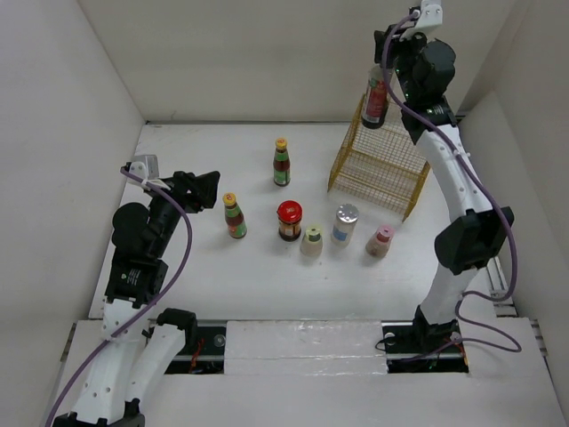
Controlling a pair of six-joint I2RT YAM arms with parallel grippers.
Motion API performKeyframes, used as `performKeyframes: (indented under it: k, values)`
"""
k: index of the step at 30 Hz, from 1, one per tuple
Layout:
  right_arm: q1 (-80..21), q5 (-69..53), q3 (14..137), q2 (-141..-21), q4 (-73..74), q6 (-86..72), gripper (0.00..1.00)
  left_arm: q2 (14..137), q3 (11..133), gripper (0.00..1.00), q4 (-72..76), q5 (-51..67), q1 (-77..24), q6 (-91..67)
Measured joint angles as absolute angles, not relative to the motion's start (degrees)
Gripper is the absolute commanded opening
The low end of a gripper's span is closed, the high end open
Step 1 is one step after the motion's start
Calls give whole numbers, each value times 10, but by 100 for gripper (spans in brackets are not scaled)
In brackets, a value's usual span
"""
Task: Organize the condiment bottles
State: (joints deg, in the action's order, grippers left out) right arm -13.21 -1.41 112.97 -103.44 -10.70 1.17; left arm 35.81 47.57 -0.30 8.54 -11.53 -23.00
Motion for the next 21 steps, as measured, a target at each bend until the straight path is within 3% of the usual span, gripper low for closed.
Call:
performKeyframes:
  k: [13, 21]
  values:
    - [-90, 30, 1227, -1142, -46, 12, 1, 359, 476, 68, -3, 86, -115, -230]
    - [-90, 49, 1173, -1130, -98, 11, 1, 358, 476, 68, -3, 86, -115, -230]
